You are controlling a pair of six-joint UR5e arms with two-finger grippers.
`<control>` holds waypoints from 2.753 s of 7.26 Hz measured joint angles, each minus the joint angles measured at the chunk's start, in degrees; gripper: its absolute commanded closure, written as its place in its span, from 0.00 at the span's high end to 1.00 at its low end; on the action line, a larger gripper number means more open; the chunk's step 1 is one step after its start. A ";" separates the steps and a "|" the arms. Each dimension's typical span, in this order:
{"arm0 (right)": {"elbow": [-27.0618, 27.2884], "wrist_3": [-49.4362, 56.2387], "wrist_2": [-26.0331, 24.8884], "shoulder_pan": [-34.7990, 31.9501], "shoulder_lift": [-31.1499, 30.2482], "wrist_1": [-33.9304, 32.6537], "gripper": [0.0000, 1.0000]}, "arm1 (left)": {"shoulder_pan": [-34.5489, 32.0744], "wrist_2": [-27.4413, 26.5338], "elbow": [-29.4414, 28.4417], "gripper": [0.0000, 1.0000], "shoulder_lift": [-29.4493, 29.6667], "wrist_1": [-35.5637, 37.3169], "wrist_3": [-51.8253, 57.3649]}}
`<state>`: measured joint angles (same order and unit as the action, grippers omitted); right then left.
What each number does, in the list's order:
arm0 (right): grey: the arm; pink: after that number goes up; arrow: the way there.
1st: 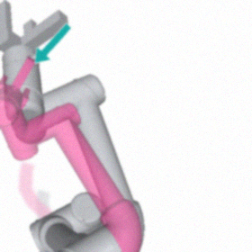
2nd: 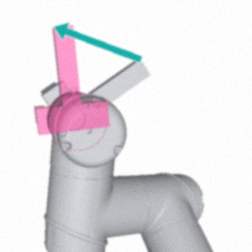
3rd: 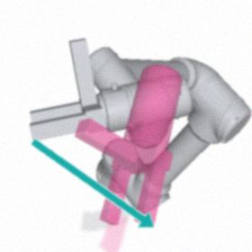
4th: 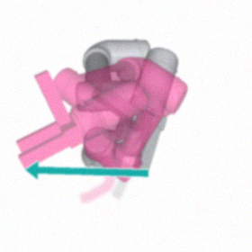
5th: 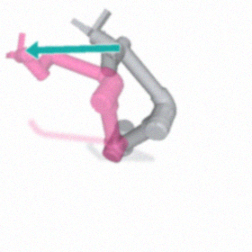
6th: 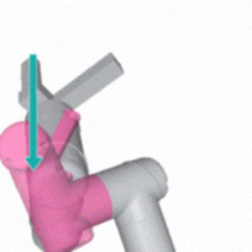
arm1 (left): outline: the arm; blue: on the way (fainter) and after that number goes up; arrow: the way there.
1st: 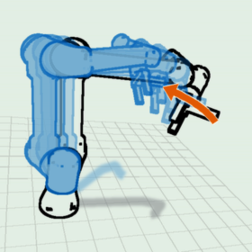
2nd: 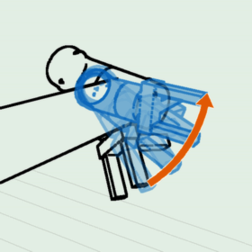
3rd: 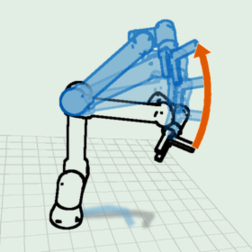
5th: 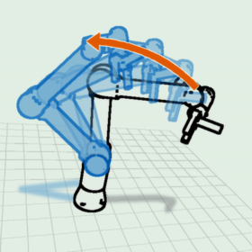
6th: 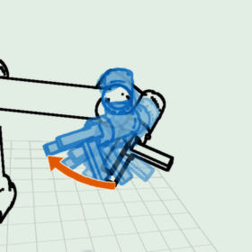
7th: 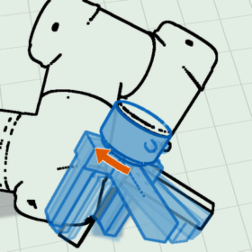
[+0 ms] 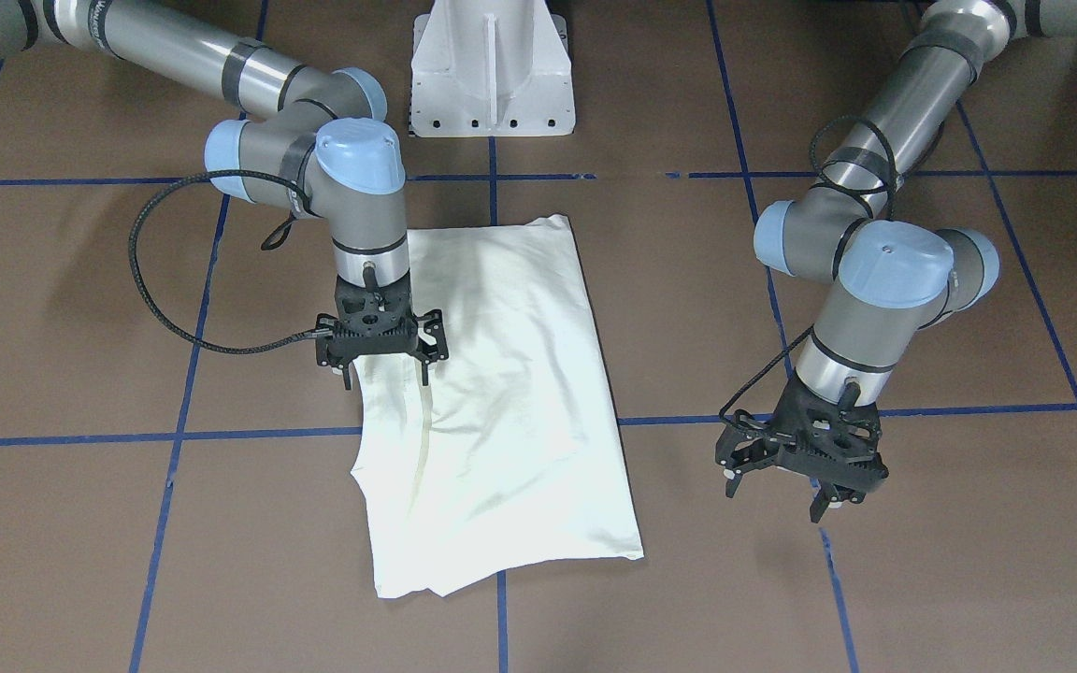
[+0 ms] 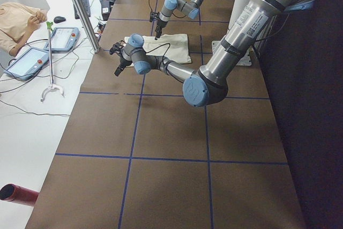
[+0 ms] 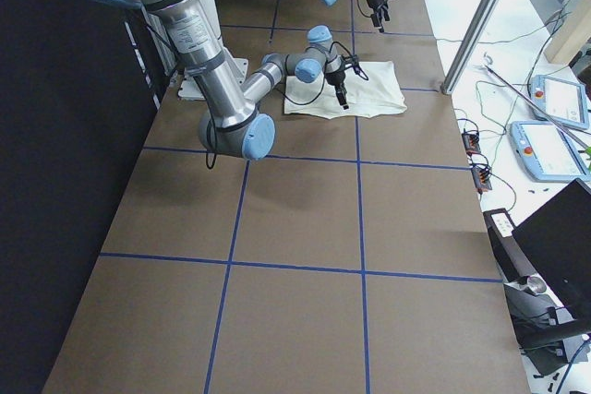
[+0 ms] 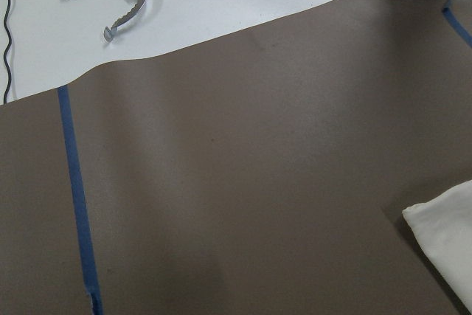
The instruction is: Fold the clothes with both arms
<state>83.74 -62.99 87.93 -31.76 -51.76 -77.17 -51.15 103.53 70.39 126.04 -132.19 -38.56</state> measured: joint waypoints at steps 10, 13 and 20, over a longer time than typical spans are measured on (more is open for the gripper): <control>3.76 16.40 5.55 -5.72 -1.43 -13.12 1.00 | 1.46 0.00 0.86 1.00 -0.30 0.00 -2.48; 11.01 3.37 13.01 -6.13 -7.94 2.09 1.00 | 6.63 0.00 8.12 1.00 -2.11 0.17 -14.94; 27.29 -33.30 3.70 3.22 -22.31 14.95 1.00 | 31.38 -10.87 32.56 0.61 -17.73 2.37 -56.32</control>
<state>111.03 -96.28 91.64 -28.53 -74.06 -62.22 -19.76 92.66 102.95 108.31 -129.82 -94.88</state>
